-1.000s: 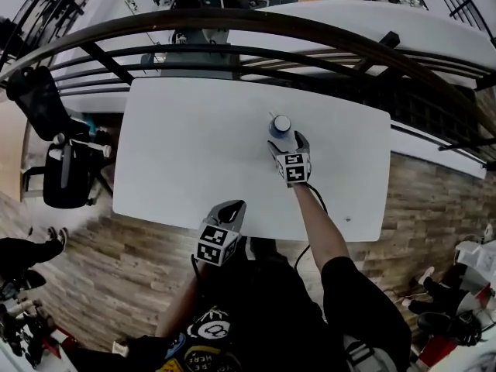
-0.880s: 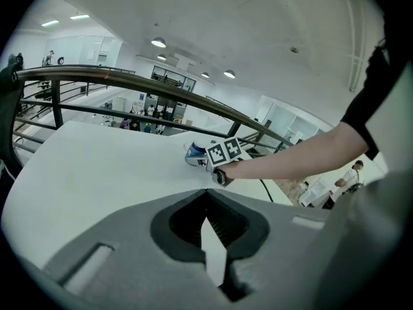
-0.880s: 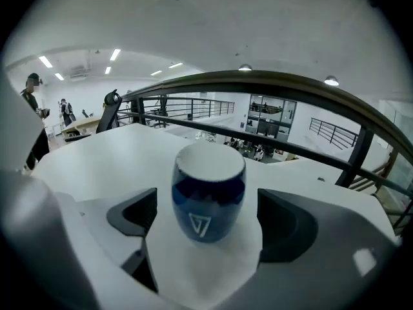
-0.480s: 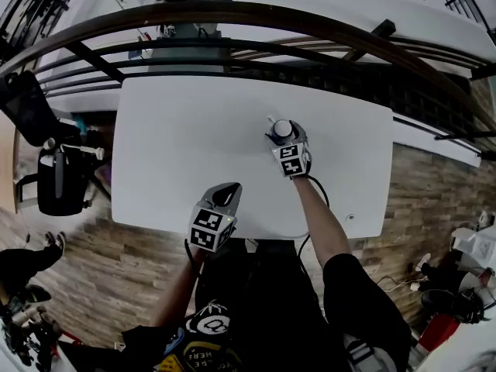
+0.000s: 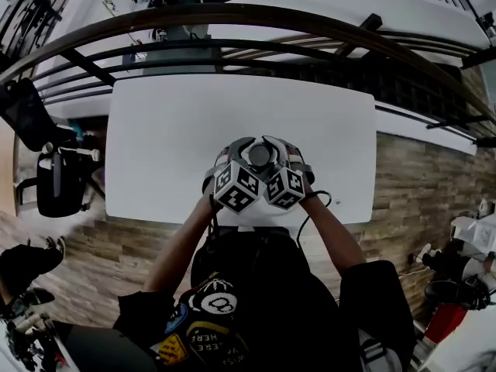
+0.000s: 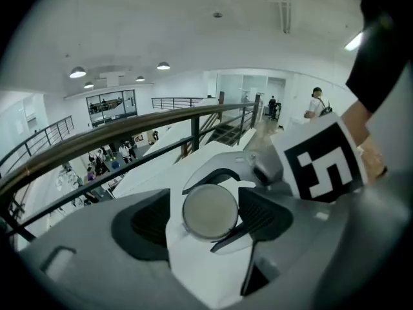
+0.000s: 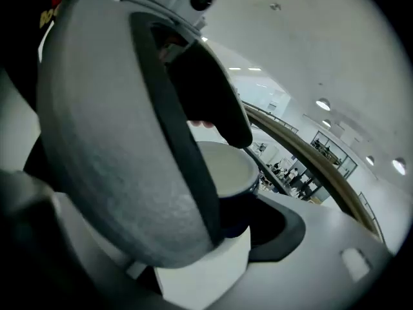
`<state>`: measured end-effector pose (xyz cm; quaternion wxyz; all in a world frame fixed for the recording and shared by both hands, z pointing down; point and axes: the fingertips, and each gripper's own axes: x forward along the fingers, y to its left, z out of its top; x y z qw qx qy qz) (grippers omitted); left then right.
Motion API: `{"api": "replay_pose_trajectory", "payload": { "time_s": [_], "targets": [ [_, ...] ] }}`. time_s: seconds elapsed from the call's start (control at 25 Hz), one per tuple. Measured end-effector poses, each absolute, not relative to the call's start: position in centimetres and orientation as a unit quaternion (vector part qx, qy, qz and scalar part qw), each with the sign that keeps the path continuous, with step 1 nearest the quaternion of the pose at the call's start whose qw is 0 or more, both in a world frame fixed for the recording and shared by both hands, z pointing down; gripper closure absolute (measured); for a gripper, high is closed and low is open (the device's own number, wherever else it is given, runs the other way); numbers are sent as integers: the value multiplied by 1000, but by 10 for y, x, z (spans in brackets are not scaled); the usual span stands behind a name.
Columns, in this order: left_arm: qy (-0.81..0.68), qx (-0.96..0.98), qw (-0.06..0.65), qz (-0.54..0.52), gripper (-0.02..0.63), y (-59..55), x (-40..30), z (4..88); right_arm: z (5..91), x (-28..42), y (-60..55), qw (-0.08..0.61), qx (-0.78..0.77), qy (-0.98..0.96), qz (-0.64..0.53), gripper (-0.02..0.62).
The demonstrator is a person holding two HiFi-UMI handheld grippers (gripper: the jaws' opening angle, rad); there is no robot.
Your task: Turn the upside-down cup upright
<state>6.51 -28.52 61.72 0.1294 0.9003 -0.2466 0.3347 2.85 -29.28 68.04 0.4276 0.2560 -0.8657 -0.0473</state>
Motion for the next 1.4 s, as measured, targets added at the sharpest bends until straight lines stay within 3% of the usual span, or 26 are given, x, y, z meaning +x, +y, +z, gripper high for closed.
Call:
{"api": "replay_pose_trajectory", "payload": {
  "time_s": [0.12,0.2,0.4,0.64,0.84,1.04,1.16,1.28,1.36,1.4],
  "targets": [
    [-234,898,183,325,265,-271,77,617,672,46,-275,456,239,-853,-80,204],
    [-217,899,222,308,300,-260,85,613,663,56,-265,477,233,-842,-92,204],
    [-185,900,277,281,304,-246,91,613,663,70,-249,524,200,-820,-112,204],
    [-165,898,353,205,308,-236,84,598,644,64,-229,496,130,-855,-77,199],
    [-137,869,469,76,310,-239,65,591,622,54,-217,373,88,-923,-23,196],
    [-118,801,582,-73,310,-244,31,590,593,51,-231,179,121,-965,147,193],
    [-113,783,598,-124,310,-245,27,586,581,64,-240,80,156,-953,247,191],
    [-123,770,610,-139,310,-248,25,588,564,85,-243,-27,165,-929,332,242],
    [-124,770,610,-141,310,-250,24,589,560,93,-241,-53,162,-920,354,319],
    [-125,770,609,-145,311,-251,24,589,563,95,-241,-52,164,-915,365,327]
  ]
}}
